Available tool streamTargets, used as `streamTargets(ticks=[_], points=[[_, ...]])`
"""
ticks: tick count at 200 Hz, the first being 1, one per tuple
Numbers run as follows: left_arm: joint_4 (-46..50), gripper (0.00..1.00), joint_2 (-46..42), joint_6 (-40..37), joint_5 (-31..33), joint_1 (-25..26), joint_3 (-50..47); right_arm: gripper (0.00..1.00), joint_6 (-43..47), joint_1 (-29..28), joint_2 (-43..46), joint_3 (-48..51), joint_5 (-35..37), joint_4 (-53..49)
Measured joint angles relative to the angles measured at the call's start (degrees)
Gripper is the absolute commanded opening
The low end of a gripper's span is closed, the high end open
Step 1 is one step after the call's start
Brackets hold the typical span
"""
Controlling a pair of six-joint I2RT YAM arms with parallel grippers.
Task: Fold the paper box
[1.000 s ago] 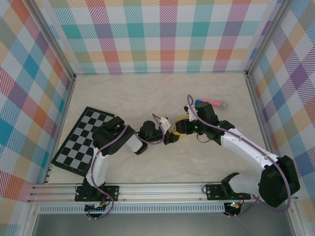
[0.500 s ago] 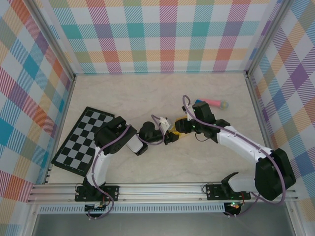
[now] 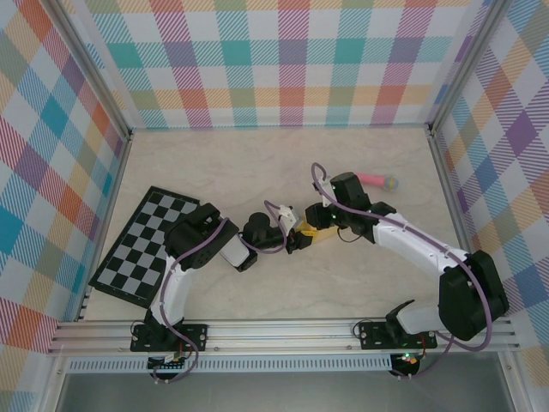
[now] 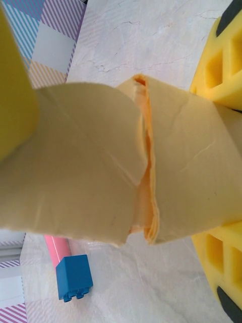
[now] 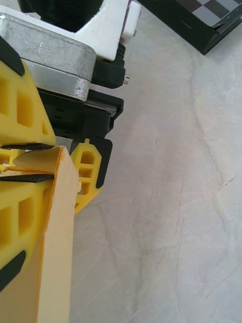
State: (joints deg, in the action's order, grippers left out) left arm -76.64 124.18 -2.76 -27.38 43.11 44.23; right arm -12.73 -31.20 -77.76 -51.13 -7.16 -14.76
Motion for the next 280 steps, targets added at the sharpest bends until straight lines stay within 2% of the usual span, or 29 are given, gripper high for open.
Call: streamTargets(ticks=[50, 129, 165, 198, 210, 230, 237, 250, 259, 268, 280], points=[[0.02, 0.37, 0.0, -0.02, -0.02, 0.0, 0.0, 0.19, 4.87, -1.68, 0.0, -1.79, 2.89, -3.61], [0.37, 0.37, -0.02, -0.74, -0.17, 0.04, 0.13, 0.07, 10.75, -3.28, 1.11, 1.77, 5.73, -3.82], [0.55, 0.37, -0.02, -1.18, -0.2, 0.11, 0.24, 0.09, 11.26, -3.32, 2.08, 3.48, 5.79, -1.77], [0.79, 0.37, -0.04, -1.6, -0.59, 0.31, 0.26, 0.2, 10.19, -3.3, 3.85, 5.11, 4.98, -1.16], [0.87, 0.37, -0.07, -1.75, -0.59, 0.33, 0.28, 0.31, 9.01, -3.3, 5.77, 6.25, 5.03, -1.51], [0.98, 0.37, -0.09, -1.97, -0.59, 0.33, 0.28, 0.39, 5.25, -3.3, 10.32, 7.19, 5.55, -3.65], [1.03, 0.37, -0.11, -2.01, -0.59, 0.33, 0.28, 0.45, 3.54, -3.3, 11.91, 7.19, 5.75, -4.35], [1.22, 0.37, -0.17, -2.16, -0.59, 0.33, 0.31, 0.56, -1.55, -3.3, 14.99, 6.91, 6.86, -6.29], [1.25, 0.37, -0.17, -2.21, -0.59, 0.33, 0.31, 0.61, -8.7, -3.23, 16.59, 6.01, 8.52, -9.16], [1.25, 0.37, -0.17, -2.38, -0.59, 0.33, 0.31, 0.73, -15.17, -2.71, 17.57, 4.96, 9.6, -11.91], [1.27, 0.37, -0.17, -2.62, -0.59, 0.37, 0.31, 0.82, -25.22, -1.51, 18.56, 4.17, 10.54, -14.51]])
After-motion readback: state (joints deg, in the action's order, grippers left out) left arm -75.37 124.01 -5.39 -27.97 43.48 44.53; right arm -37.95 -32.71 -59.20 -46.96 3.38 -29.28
